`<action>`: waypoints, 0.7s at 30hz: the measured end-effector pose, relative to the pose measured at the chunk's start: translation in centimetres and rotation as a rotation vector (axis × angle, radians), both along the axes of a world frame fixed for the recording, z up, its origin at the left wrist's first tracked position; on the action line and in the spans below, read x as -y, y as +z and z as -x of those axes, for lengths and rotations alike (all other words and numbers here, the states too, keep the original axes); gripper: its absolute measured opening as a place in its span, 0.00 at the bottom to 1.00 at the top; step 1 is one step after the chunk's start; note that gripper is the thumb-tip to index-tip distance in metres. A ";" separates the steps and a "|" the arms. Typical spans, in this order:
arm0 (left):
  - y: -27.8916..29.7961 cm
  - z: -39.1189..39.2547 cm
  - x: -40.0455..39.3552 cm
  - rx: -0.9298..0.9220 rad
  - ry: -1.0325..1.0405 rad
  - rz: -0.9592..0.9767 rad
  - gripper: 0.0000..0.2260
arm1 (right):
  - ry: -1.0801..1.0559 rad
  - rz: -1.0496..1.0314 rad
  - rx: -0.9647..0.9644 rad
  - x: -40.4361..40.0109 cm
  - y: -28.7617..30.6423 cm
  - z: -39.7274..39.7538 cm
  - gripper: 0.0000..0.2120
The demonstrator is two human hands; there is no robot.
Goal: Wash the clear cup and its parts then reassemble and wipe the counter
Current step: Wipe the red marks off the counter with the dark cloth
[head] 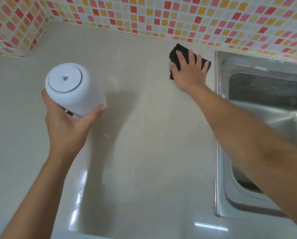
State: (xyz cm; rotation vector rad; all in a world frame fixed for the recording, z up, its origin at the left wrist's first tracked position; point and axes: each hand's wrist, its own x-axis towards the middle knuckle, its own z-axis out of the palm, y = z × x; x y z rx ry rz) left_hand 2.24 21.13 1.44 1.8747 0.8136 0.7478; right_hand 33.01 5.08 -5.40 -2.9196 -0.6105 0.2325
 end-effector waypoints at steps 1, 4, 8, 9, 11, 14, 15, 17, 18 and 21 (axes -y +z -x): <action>0.0 0.1 -0.3 -0.002 0.004 -0.007 0.42 | -0.031 0.003 0.005 -1.2 -0.1 -0.3 0.27; 0.4 0.3 -1.1 -0.014 0.044 -0.034 0.42 | 0.050 0.008 0.109 -4.5 -0.6 5.5 0.27; 1.0 -0.6 -1.1 0.023 0.075 -0.026 0.41 | 0.414 -0.102 0.075 -8.9 -0.2 19.3 0.25; 1.1 -0.9 -1.0 0.024 0.075 -0.030 0.41 | 0.519 -0.092 0.005 -9.4 0.0 21.3 0.25; 1.2 -1.4 -1.0 0.021 0.066 -0.040 0.41 | 0.622 -0.088 -0.040 -8.9 -0.1 20.4 0.25; 1.6 -1.0 -1.3 0.039 0.053 -0.043 0.41 | 0.404 -0.067 0.113 -4.9 -0.8 11.8 0.26; 1.6 -0.7 -1.5 0.042 0.060 -0.048 0.41 | 0.281 -0.040 0.113 -2.7 -0.9 8.3 0.25; 1.6 0.0 -2.3 0.027 0.082 -0.047 0.42 | 0.137 -0.022 0.073 1.3 -0.6 3.9 0.26; 1.6 0.4 -2.6 0.020 0.095 -0.049 0.42 | 0.108 -0.021 0.068 2.2 -0.4 3.7 0.26; 1.4 0.7 -2.7 -0.018 0.113 -0.067 0.43 | 0.081 -0.020 0.137 1.0 -0.8 9.8 0.25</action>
